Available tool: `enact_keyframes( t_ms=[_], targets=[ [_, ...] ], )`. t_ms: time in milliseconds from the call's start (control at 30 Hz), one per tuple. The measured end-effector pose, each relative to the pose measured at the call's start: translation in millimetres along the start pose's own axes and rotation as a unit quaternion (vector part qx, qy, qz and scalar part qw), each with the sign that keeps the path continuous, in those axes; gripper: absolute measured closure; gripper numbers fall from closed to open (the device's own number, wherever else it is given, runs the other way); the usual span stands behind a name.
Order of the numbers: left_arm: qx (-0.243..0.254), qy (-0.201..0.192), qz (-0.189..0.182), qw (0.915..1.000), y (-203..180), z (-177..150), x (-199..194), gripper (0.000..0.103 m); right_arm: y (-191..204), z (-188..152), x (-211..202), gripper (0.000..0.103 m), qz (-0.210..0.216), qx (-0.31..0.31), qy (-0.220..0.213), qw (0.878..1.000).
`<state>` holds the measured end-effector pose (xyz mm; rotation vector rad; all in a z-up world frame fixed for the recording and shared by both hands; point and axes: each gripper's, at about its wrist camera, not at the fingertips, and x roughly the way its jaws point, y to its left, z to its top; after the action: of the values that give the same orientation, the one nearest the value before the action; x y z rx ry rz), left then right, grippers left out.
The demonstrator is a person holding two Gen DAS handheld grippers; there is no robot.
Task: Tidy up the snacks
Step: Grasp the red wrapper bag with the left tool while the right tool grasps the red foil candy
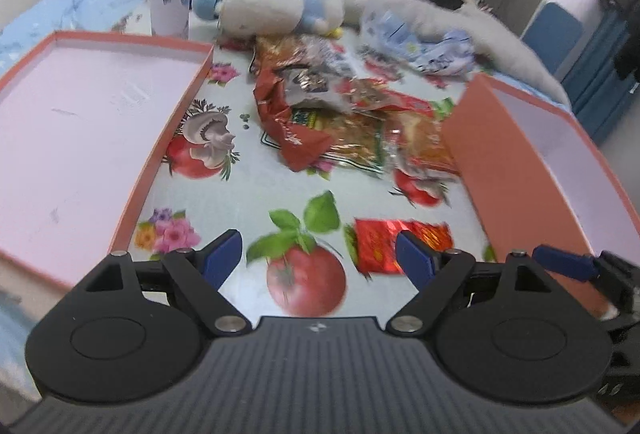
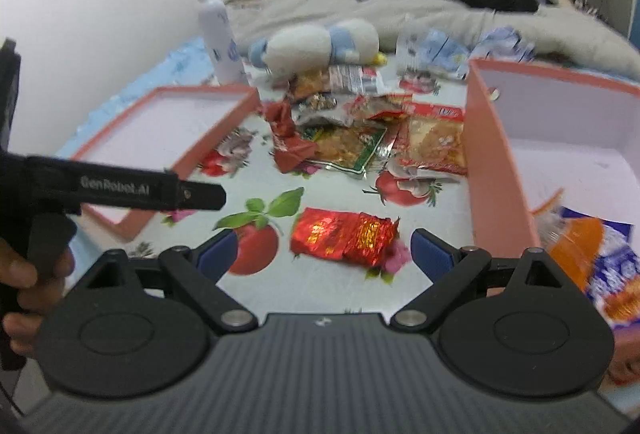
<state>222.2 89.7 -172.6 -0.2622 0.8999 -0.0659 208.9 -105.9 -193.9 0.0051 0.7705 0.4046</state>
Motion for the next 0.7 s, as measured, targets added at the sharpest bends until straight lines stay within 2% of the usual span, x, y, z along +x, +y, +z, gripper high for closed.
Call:
enact_keyframes(
  t_ms=[133, 167, 267, 367, 533, 600, 700],
  targets=[
    [-0.03, 0.017, -0.004, 0.9994, 8, 31, 30, 0.016, -10, 5, 24, 0.012, -0.012, 0.037, 0.036, 0.999],
    [-0.038, 0.015, -0.008, 0.9991, 10, 35, 37, 0.016, -10, 4, 27, 0.018, -0.011, 0.039, 0.033, 0.999],
    [-0.065, 0.017, 0.001, 0.9978, 18, 44, 59, 0.017, -9, 0, 40, 0.019, -0.032, 0.031, 0.032, 0.999],
    [-0.082, 0.002, -0.006, 0.9966, 26, 49, 78, 0.018, -13, -6, 47, 0.025, -0.036, 0.048, 0.022, 0.998],
    [-0.08, -0.019, -0.016, 0.9965, 30, 57, 104, 0.018, -17, -9, 53, 0.026, -0.056, 0.055, -0.012, 0.997],
    [-0.09, -0.02, -0.017, 0.9956, 31, 59, 109, 0.018, -19, -8, 55, 0.031, -0.064, 0.063, -0.007, 0.996],
    [-0.09, -0.023, -0.017, 0.9956, 29, 62, 117, 0.018, -20, -8, 60, 0.032, -0.057, 0.065, -0.007, 0.996]
  ],
)
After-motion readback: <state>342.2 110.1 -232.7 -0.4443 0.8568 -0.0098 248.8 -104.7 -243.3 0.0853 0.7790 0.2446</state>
